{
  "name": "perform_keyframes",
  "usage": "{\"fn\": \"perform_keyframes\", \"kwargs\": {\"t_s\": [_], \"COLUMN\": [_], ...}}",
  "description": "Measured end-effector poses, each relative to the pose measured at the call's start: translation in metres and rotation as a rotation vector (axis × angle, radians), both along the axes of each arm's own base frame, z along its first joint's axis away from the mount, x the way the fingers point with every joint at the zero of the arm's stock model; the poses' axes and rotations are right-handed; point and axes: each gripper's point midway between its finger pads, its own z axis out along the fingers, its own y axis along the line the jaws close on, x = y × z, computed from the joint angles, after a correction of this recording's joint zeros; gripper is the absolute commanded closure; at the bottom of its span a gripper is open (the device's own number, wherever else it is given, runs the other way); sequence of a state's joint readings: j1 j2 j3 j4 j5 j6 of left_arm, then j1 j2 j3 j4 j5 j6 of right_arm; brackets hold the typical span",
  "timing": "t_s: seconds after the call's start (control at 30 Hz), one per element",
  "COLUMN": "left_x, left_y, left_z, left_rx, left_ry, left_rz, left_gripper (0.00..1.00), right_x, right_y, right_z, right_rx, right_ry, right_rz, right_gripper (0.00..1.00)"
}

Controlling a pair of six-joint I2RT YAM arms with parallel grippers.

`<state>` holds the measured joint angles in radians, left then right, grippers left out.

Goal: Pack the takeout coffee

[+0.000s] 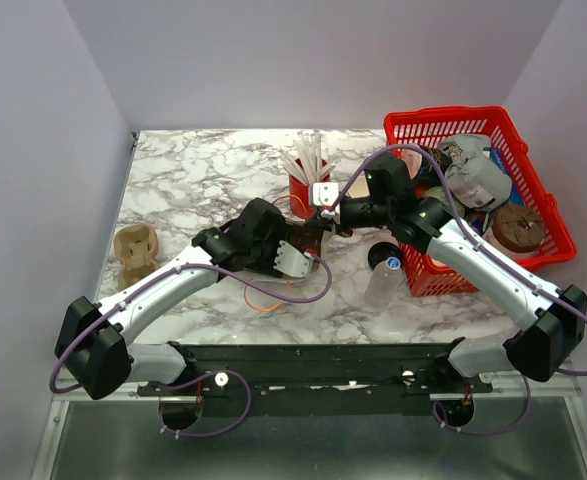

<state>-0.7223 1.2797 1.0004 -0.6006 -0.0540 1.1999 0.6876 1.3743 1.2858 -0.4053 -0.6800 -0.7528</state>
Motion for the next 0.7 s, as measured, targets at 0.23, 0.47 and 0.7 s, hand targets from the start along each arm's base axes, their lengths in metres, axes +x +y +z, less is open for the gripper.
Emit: {"fn": "perform_keyframes", "kwargs": {"t_s": [0.23, 0.47, 0.7], "left_x": [0.0028, -0.0010, -0.0059], "left_y": [-0.0010, 0.0010, 0.0045], "left_z": [-0.0017, -0.0012, -0.0019], "left_rx": [0.002, -0.010, -0.011], "left_ry": [0.009, 0.036, 0.062], "left_rz": [0.020, 0.047, 0.070], "left_gripper": [1.00, 1.00, 1.00], "right_x": [0.0001, -0.0001, -0.0004], "right_y": [-0.0001, -0.0001, 0.0000], "right_z": [-0.0002, -0.0003, -0.0001], "right_rx": [-0.001, 0.000, 0.002], "right_ry": [0.001, 0.008, 0.010], "right_rz": [-0.001, -0.004, -0.004], "right_gripper": [1.00, 1.00, 1.00]}}
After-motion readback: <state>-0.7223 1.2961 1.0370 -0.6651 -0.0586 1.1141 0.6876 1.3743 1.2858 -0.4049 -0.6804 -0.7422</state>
